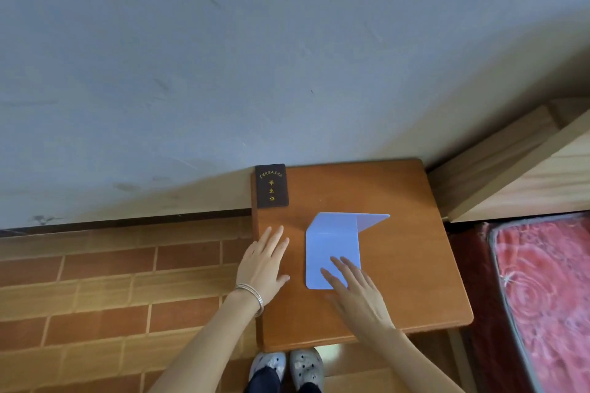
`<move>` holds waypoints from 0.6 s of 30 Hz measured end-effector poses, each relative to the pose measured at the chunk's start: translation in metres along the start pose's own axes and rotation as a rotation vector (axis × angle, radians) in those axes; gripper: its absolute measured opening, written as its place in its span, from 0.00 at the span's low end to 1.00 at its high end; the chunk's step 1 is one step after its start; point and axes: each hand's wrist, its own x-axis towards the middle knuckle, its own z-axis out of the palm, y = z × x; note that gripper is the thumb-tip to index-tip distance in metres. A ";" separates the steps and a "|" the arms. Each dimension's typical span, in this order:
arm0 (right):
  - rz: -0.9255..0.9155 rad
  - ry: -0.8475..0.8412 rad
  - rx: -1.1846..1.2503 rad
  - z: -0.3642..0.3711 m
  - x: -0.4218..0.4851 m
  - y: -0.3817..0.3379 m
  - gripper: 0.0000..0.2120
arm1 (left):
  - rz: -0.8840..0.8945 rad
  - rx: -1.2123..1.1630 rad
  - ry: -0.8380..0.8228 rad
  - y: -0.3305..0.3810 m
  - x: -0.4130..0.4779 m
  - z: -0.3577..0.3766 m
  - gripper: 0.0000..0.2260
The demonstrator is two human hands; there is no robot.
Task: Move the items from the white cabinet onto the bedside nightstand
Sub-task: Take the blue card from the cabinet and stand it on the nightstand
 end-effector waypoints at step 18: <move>0.085 -0.233 0.031 -0.011 0.161 0.016 0.22 | -0.080 0.032 0.039 -0.031 0.090 -0.008 0.29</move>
